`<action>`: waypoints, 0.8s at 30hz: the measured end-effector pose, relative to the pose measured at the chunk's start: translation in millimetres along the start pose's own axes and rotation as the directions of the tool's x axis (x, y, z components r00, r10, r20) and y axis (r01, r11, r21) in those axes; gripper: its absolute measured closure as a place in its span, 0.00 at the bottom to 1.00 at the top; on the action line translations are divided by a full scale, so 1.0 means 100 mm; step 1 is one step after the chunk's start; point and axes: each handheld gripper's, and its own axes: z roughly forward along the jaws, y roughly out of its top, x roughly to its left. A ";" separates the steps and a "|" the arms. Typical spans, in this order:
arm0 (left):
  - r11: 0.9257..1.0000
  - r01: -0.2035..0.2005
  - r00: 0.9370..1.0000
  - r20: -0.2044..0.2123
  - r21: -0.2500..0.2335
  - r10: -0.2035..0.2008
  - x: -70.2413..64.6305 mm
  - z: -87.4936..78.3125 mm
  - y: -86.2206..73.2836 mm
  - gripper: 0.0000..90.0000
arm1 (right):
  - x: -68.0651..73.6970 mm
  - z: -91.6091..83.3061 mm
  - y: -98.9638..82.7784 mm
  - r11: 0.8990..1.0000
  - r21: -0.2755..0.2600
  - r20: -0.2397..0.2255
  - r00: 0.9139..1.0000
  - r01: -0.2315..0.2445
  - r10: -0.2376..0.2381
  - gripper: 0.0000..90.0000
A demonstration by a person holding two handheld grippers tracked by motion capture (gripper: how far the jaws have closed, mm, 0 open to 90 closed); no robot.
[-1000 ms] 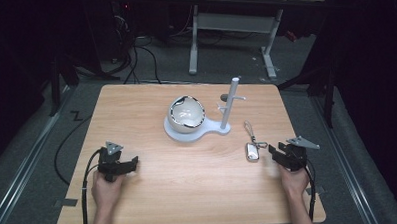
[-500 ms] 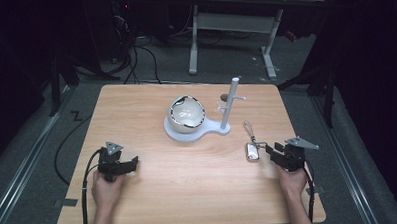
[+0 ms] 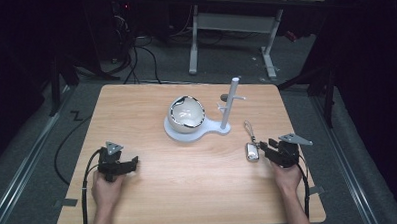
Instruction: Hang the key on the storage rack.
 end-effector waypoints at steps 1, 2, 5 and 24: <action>1.000 0.000 1.000 0.000 0.000 0.000 0.00 0.00 0.00 0.21 | 0.03 0.02 0.04 1.000 0.008 0.000 1.000 0.008 -0.008 0.62; 1.000 0.000 1.000 0.000 0.000 0.000 0.00 0.00 0.00 0.21 | 0.04 0.03 0.05 1.000 0.008 -0.002 1.000 0.017 -0.017 0.62; 1.000 0.000 1.000 0.000 0.000 0.000 0.00 0.00 0.00 0.21 | 0.07 0.05 0.08 0.999 0.012 -0.004 1.000 0.030 -0.030 0.62; 1.000 -0.002 1.000 0.000 0.002 0.002 0.00 0.00 0.00 0.21 | 0.09 0.43 0.25 0.996 0.080 0.022 0.999 0.032 -0.034 0.62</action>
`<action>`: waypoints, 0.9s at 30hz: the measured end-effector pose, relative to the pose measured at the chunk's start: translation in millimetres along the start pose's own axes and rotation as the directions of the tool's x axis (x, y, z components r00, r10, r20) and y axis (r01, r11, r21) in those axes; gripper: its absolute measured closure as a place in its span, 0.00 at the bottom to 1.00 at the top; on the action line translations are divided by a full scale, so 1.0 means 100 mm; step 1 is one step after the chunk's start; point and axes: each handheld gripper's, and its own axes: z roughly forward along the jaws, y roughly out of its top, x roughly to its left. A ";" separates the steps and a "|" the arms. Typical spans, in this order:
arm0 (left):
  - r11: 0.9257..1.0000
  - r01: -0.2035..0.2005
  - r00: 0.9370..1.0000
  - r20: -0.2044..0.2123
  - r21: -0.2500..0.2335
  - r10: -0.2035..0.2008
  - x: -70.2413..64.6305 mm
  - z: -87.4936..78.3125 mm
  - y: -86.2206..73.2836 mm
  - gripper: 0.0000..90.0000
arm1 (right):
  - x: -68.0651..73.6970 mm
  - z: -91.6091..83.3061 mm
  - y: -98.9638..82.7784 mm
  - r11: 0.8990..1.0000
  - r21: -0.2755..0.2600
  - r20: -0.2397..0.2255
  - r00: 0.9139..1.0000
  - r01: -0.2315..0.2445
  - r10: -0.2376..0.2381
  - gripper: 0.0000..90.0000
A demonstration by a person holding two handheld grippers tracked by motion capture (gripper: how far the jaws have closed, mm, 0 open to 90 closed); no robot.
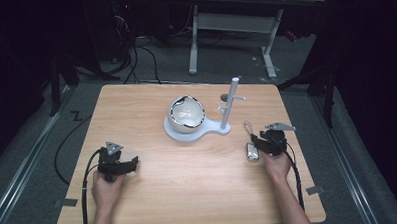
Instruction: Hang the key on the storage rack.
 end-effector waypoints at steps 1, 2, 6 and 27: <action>1.000 0.000 1.000 0.000 0.000 0.000 0.00 0.00 0.00 0.21 | 0.00 0.00 0.00 1.000 0.000 0.000 1.000 0.000 0.000 0.62; 1.000 0.000 1.000 0.000 0.000 0.000 0.00 0.00 0.00 0.21 | -0.01 0.02 -0.01 1.000 0.005 -0.001 1.000 -0.005 0.005 0.62; 1.000 0.000 1.000 0.000 0.000 0.000 0.00 0.00 0.00 0.21 | -0.01 0.10 -0.03 0.999 0.034 0.005 1.000 -0.014 0.014 0.62; 1.000 -0.002 1.000 0.002 -0.001 0.002 0.00 0.00 0.00 0.21 | 0.06 0.32 -0.01 0.993 0.114 0.021 1.000 0.014 -0.016 0.79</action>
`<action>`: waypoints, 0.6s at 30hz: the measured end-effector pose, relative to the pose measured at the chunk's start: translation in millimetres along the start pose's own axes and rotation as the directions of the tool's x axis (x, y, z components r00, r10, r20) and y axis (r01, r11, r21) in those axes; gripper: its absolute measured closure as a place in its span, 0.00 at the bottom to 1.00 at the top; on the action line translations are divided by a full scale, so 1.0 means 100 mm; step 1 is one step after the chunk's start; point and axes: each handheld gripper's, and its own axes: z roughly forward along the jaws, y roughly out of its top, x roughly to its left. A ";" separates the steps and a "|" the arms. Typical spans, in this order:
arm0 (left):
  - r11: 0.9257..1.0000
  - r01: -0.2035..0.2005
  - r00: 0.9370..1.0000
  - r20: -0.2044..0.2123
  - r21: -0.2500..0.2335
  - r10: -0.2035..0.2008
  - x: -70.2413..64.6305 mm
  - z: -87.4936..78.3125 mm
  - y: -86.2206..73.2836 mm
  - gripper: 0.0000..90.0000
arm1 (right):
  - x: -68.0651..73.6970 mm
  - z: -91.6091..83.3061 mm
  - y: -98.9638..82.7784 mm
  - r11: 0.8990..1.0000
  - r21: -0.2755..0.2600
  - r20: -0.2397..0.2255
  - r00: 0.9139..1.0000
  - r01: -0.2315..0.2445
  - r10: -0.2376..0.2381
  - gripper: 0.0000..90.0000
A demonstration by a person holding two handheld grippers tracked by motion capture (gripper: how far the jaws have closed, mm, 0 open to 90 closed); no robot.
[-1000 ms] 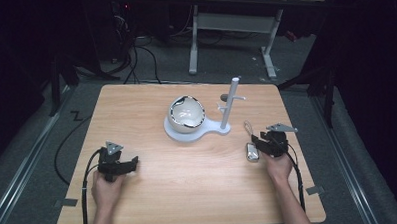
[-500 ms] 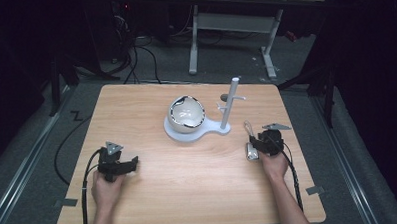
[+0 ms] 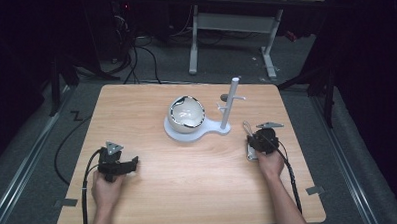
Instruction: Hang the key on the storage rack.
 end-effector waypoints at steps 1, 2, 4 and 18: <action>1.000 0.000 1.000 0.000 0.000 0.000 0.00 0.00 0.00 0.21 | 0.00 0.00 0.00 1.000 0.000 0.001 1.000 0.003 -0.003 0.81; 1.000 0.000 1.000 0.000 0.000 0.000 0.00 0.00 0.00 0.21 | -0.01 0.00 0.00 1.000 0.001 0.002 1.000 0.003 -0.003 0.83; 1.000 0.000 1.000 0.000 0.000 0.000 0.00 0.00 0.00 0.21 | -0.02 -0.01 -0.01 1.000 0.000 0.007 1.000 0.007 -0.007 0.87; 1.000 0.000 1.000 0.000 0.000 0.000 0.00 0.00 0.00 0.21 | 0.01 -0.05 -0.02 0.999 -0.013 0.000 0.999 0.035 -0.035 0.91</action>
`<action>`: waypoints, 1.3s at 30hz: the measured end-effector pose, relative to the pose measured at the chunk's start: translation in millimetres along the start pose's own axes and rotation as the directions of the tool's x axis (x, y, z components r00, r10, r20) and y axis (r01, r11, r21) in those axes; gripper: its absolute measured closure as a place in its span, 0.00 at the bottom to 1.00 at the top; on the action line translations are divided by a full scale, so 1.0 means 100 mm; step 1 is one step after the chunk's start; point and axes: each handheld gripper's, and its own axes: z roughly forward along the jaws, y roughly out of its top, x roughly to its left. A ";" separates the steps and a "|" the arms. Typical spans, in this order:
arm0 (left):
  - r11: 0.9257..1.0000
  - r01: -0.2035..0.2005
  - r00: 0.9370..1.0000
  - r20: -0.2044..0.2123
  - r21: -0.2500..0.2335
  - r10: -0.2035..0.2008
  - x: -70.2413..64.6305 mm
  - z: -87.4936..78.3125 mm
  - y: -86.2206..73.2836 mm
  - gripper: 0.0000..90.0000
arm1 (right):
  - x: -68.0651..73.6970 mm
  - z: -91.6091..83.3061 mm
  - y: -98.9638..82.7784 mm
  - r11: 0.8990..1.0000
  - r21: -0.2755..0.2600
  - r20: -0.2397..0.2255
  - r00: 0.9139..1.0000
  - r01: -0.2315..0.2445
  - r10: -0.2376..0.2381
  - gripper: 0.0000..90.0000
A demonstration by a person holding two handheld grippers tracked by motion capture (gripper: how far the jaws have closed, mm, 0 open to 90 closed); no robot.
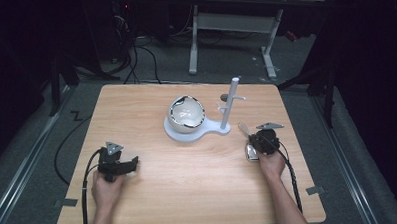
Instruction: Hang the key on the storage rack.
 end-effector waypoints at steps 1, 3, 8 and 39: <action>1.000 0.000 1.000 0.000 0.000 0.000 0.00 0.00 0.00 0.21 | 0.00 0.00 0.00 1.000 0.000 0.000 1.000 0.000 0.000 0.91; 1.000 0.000 1.000 0.000 0.000 0.000 0.00 0.00 0.00 0.21 | 0.01 -0.03 0.01 1.000 -0.011 -0.005 1.000 0.004 -0.004 0.91; 1.000 0.000 1.000 0.001 0.000 0.000 0.00 0.00 0.00 0.21 | 0.00 -0.14 0.01 0.999 -0.045 -0.015 1.000 0.007 -0.007 0.91; 1.000 -0.001 1.000 0.001 0.000 0.001 0.00 0.00 0.00 0.21 | -0.05 -0.57 0.06 0.986 -0.167 -0.085 0.996 -0.002 -0.013 0.91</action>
